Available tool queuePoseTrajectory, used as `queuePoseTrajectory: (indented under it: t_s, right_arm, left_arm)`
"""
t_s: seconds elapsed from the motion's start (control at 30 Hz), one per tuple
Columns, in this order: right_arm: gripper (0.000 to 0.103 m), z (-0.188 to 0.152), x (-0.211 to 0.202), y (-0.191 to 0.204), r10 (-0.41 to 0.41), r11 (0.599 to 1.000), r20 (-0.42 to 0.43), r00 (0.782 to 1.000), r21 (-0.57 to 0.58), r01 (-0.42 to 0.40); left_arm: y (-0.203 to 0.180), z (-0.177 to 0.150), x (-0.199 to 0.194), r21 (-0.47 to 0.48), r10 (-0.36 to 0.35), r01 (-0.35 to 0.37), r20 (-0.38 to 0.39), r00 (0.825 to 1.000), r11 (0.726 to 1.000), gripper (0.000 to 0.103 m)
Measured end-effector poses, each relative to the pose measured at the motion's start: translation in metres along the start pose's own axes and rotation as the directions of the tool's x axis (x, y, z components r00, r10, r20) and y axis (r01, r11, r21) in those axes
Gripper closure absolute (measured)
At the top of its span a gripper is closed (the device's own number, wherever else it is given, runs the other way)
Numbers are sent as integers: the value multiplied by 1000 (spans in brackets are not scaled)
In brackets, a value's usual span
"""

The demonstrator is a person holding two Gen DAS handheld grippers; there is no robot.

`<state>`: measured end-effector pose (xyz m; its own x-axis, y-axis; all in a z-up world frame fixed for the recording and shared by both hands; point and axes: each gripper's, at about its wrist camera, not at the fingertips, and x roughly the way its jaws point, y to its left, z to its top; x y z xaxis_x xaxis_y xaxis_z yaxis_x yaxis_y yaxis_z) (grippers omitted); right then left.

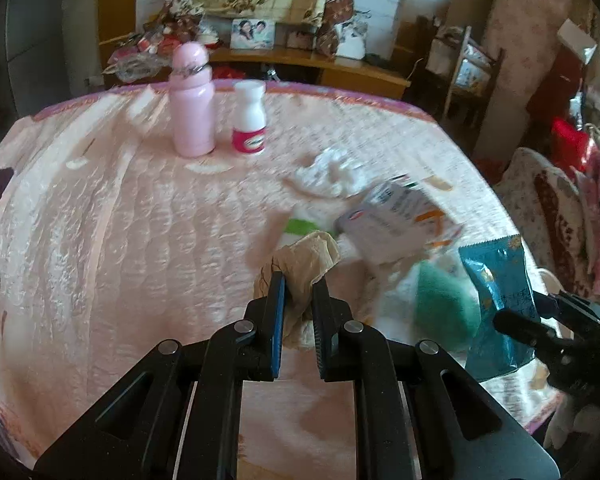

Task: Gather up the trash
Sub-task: 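Lift the blue bag with right tool while left lifts the tan paper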

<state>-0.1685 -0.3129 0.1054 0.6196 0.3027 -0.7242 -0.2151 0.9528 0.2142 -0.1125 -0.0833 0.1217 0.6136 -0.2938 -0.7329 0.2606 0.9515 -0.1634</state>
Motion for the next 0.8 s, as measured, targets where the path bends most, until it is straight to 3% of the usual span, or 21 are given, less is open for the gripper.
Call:
queuePoseTrajectory:
  t_s: [0.17,0.4,0.53,0.63,0.8]
  right_arm:
    - [57,6,-33,-27,33,996,52,998,79,-37]
    - [57,-4,-71,-64,-58,992,86,995,115,48]
    - [57,-17,-83,-92,-100,983,82,992,162,85]
    - [57,-28,-90,-112,-112,976,79,991,197,95]
    - [57,-42,-96,-131,-100,970,79,992,229,79]
  left_arm:
    - [-38,7,-16,54,-61,60,20,998,997,93]
    - [-104,9,-17,133,-159,160,-19,987,978,93]
    - [-137,9,-10,182,-171,175,-39,984,968,93]
    - [-141,11,-4,164,-179,187,-60,982,969,93]
    - [-110,19,-5,64,-186,191,-73,980,980,92]
